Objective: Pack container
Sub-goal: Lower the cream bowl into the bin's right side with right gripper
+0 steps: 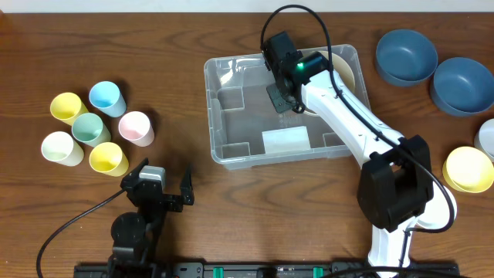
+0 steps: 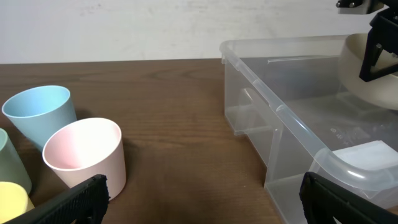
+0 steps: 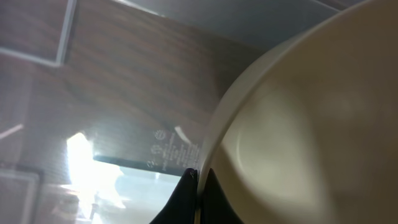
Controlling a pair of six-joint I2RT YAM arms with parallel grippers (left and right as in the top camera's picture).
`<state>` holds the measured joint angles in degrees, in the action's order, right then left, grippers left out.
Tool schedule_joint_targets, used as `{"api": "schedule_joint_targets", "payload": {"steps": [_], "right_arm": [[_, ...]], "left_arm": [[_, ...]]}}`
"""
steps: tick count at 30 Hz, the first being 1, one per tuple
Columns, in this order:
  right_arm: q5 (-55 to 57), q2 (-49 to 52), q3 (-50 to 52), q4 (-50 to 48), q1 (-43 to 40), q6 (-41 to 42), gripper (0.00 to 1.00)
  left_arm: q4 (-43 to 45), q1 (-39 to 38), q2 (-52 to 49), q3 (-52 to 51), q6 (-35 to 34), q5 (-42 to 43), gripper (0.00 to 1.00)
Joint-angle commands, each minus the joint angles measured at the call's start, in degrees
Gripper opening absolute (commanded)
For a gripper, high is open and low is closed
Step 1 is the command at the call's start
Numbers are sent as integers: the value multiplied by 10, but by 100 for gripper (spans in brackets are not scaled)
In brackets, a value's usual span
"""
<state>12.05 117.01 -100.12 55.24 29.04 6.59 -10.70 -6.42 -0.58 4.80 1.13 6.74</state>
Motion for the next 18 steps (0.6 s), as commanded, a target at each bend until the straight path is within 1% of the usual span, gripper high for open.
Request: {"api": "schedule_joint_targets", "payload": {"steps": [1, 9, 15, 18], "right_arm": [[15, 4, -3, -4, -3, 66, 1], [16, 5, -3, -9, -3, 67, 1], [17, 5, -3, -13, -3, 66, 5], [17, 12, -3, -16, -3, 66, 5]], "left_arm": [[-18, 2, 3, -9, 1, 8, 98], [-18, 2, 3, -9, 1, 8, 98], [-18, 2, 3, -9, 1, 8, 98], [-18, 2, 3, -9, 1, 8, 98]]}}
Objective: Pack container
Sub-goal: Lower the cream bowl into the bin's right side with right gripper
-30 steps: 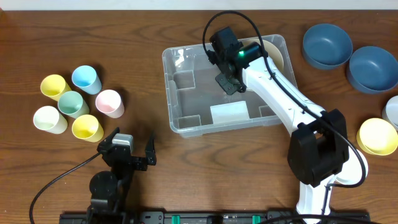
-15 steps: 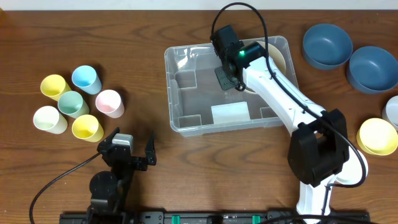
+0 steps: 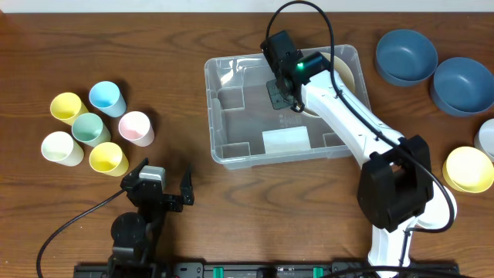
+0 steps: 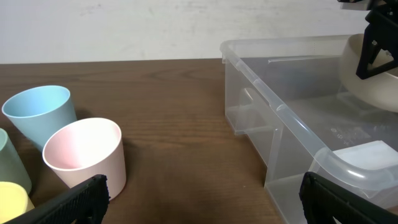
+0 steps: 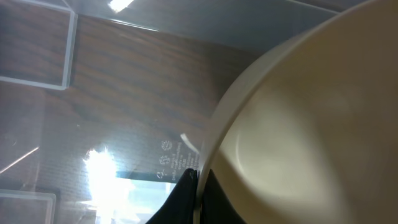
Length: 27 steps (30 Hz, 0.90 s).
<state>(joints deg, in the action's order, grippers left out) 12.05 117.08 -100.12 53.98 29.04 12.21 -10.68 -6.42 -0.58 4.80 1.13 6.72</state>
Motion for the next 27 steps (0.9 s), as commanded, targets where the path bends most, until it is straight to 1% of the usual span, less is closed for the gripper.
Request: {"api": "schedule_joint_targets", "payload": {"steps": [1, 4, 8, 13, 15, 16, 17, 19, 21, 23, 27], "right_arm": [[17, 14, -3, -4, -3, 8, 4], [17, 31, -3, -6, -3, 4, 1], [19, 49, -3, -11, -3, 4, 1], [19, 50, -3, -22, -3, -1, 2], [21, 50, -3, -24, -3, -1, 4], [22, 50, -3, -24, -3, -3, 10], [24, 50, -3, -25, -3, -3, 21], [28, 50, -3, -27, -3, -3, 40], [30, 50, -3, -27, -4, -4, 52], [30, 50, -3, -28, -4, -7, 55], [31, 50, -3, -26, -5, -21, 57]], "left_arm": [[-19, 2, 3, -9, 1, 8, 98], [-19, 2, 3, -9, 1, 8, 98], [-19, 2, 3, -9, 1, 8, 98], [-19, 2, 3, -9, 1, 8, 98], [-19, 2, 3, -9, 1, 8, 98], [-19, 2, 3, -9, 1, 8, 98], [-19, 2, 3, -9, 1, 8, 98], [-19, 2, 3, -9, 1, 8, 98], [-19, 2, 3, -9, 1, 8, 98], [-19, 2, 3, -9, 1, 8, 98], [-19, 2, 3, -9, 1, 8, 98]]}}
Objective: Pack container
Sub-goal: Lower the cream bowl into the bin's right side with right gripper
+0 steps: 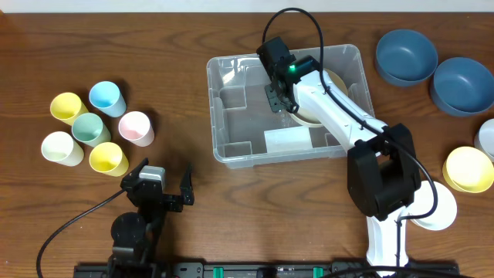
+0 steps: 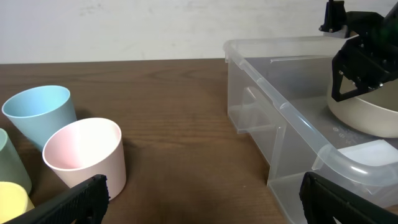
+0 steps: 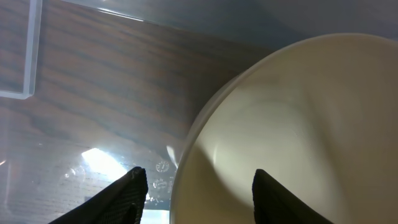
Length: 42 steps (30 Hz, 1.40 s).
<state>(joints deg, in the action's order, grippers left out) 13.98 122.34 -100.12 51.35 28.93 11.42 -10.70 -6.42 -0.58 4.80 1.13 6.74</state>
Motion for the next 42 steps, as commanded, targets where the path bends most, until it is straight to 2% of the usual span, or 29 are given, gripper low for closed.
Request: {"api": "schedule_joint_targets", "payload": {"steps": [1, 6, 12, 14, 19, 23, 28, 42], "right_arm": [[12, -5, -3, 4, -3, -15, 57], [-15, -24, -3, 29, 9, -30, 53], [-27, -48, -3, 60, 26, -33, 35], [-30, -51, -3, 68, 28, -33, 33], [-59, -51, -3, 98, 31, -33, 20], [-70, -51, -3, 120, 34, -33, 13], [-70, -50, 10, 128, 34, -33, 10], [-39, -50, 43, 71, 19, -38, 12]], "left_arm": [[-18, 2, 3, -9, 1, 8, 98], [-18, 2, 3, -9, 1, 8, 98], [-18, 2, 3, -9, 1, 8, 98], [-18, 2, 3, -9, 1, 8, 98], [-18, 2, 3, -9, 1, 8, 98], [-18, 2, 3, -9, 1, 8, 98], [-18, 2, 3, -9, 1, 8, 98], [-18, 2, 3, -9, 1, 8, 98]]}}
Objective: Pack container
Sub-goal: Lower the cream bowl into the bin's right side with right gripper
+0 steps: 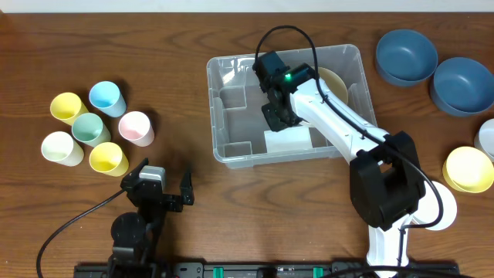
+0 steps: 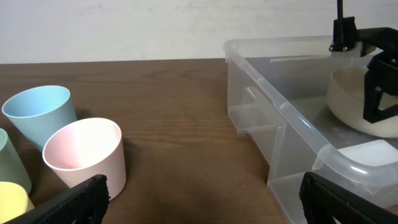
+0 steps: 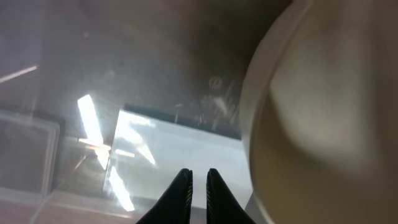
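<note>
The clear plastic container (image 1: 212, 116) stands at mid-table, its near wall also in the left wrist view (image 2: 280, 109). A cream bowl (image 1: 336, 83) rests on its floor in the right half (image 2: 351, 102). My right gripper (image 1: 278, 117) is inside the container, left of the bowl (image 3: 323, 112) and over a white label (image 3: 168, 155). Its fingers (image 3: 181, 186) are shut with nothing between them, midway point (image 3: 198, 183). My left gripper (image 1: 158, 193) rests open at the table's front (image 2: 205, 202), empty.
Several pastel cups (image 1: 93, 127) stand at the left, the pink cup (image 2: 84, 152) and the blue cup (image 2: 40, 112) nearest my left gripper. Two blue bowls (image 1: 405, 54), a yellow bowl (image 1: 468, 168) and a white plate (image 1: 436, 210) lie to the right of the container.
My right gripper was open at the bowl's rim; it is now shut, empty and nearer the container's front, over the white label. The bowl and left arm have not moved.
My right gripper was shut on the cream bowl's rim, holding it tilted at the container's back right, and the same a moment later. Then the bowl lay flat on the container floor with the gripper open. Now the gripper is off the bowl and shut.
</note>
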Controlling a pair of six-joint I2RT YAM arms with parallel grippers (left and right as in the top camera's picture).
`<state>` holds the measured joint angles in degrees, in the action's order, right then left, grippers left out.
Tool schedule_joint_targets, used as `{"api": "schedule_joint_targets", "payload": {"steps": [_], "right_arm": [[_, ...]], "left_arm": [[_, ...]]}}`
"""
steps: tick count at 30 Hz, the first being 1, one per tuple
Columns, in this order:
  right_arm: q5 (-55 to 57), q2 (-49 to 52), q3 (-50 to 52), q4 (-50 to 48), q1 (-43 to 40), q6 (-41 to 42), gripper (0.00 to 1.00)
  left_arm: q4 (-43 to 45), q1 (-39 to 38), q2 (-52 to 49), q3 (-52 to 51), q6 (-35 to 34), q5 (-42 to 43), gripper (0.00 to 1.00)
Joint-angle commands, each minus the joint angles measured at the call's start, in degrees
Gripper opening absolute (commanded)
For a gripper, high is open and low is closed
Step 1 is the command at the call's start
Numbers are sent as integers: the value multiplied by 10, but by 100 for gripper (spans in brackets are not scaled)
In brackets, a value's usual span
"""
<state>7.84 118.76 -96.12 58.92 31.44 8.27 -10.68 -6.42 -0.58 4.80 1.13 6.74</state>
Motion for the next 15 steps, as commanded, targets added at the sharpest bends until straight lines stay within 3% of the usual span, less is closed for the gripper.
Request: {"api": "schedule_joint_targets", "payload": {"steps": [1, 15], "right_arm": [[24, -15, 3, -7, -9, -9, 12], [24, -15, 3, -30, -40, -37, 13]], "left_arm": [[-19, 2, 3, -9, 1, 8, 98], [-19, 2, 3, -9, 1, 8, 98]]}}
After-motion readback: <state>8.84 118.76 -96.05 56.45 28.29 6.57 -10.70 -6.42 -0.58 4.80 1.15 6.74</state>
